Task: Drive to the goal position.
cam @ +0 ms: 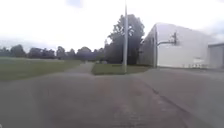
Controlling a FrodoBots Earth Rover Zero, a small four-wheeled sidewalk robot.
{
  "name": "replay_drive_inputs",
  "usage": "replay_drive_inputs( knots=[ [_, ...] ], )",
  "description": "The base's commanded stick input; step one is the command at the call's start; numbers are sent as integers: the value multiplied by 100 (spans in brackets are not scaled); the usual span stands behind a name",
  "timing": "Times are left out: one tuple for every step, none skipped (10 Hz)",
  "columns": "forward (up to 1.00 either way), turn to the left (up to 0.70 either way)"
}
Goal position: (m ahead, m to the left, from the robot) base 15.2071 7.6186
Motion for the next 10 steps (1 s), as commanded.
replay_drive_inputs(
  knots=[
    [100, 13],
    [100, 5],
    [100, 0],
    [100, 0],
    [100, 0],
    [100, 0],
    [100, 0],
    [100, 0],
    [100, 0],
    [100, 5]
  ],
)
